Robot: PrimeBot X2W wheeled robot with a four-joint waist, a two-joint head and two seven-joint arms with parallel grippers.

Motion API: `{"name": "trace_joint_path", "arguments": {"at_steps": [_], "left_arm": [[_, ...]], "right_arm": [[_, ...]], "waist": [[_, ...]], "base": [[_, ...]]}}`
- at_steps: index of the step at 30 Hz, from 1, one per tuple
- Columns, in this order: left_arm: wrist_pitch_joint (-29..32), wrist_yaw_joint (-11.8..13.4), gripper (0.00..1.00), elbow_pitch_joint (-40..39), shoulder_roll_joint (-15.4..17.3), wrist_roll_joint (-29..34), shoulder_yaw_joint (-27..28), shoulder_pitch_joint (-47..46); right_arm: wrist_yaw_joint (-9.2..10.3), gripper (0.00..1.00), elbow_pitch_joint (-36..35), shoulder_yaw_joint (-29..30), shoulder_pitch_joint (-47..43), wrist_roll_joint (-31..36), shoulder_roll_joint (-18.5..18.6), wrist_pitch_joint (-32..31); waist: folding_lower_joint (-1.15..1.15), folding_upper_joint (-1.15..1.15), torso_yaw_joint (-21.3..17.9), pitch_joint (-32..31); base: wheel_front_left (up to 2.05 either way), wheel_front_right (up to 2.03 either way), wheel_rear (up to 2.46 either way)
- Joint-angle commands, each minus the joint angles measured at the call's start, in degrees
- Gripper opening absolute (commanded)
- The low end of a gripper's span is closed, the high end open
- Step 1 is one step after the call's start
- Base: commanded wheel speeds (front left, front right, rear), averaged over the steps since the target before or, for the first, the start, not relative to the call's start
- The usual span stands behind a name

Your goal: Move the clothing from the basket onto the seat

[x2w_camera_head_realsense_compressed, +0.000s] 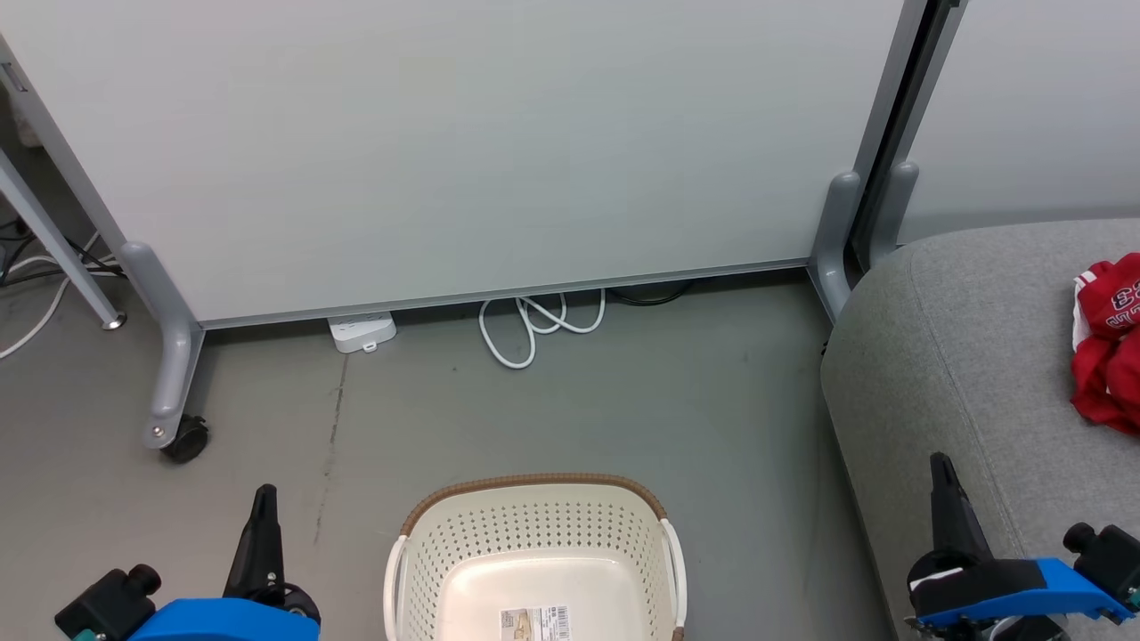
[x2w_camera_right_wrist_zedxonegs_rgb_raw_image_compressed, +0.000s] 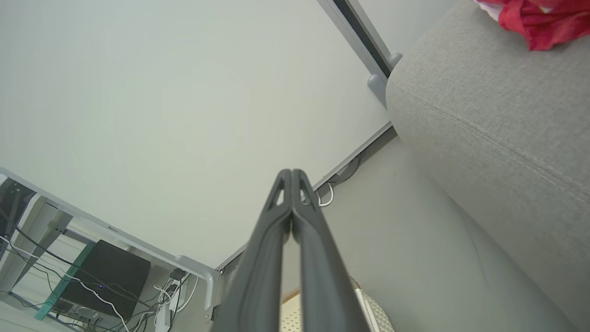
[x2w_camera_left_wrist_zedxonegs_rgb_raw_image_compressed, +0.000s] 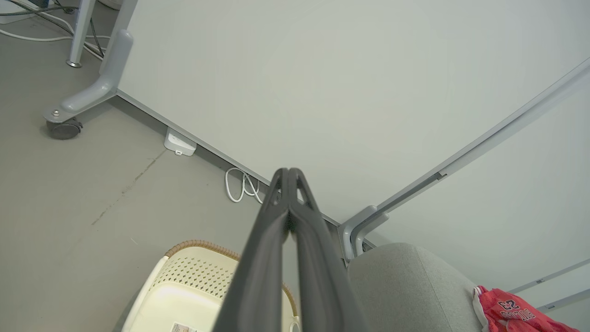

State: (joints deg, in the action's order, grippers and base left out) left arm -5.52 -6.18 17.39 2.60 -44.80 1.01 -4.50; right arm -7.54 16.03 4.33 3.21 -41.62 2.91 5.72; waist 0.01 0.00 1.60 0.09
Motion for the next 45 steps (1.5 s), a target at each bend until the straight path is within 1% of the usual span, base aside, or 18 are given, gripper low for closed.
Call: {"name": "trace_joint_path", "arguments": {"at_steps": [1, 18, 45], "left_arm": [[0.4, -0.3, 0.00, -1.0, 0.3, -1.8, 0.4, -1.4], [3.7, -0.6, 0.00, -1.7, 0.3, -14.5, 1.9, -1.6], [7.7, -1.0, 0.00, -2.6, 0.4, -30.0, 3.7, -1.9]], "right_arm": [[0.03, 0.00, -1.0, 0.2, 1.5, -2.1, 0.1, -0.4], [0.04, 0.00, -1.3, 0.8, 2.1, -15.6, 0.0, -3.8], [0.05, 0.00, -1.7, 1.5, 2.8, -32.0, 0.0, -7.8]], "waist": [[0.00, 0.00, 0.0, 0.0], [-0.01, 0.00, -0.3, 0.0], [-0.01, 0.00, -0.8, 0.0]], "base": [[0.00, 0.00, 0.00], [0.00, 0.00, 0.00], [0.00, 0.00, 0.00]]}}
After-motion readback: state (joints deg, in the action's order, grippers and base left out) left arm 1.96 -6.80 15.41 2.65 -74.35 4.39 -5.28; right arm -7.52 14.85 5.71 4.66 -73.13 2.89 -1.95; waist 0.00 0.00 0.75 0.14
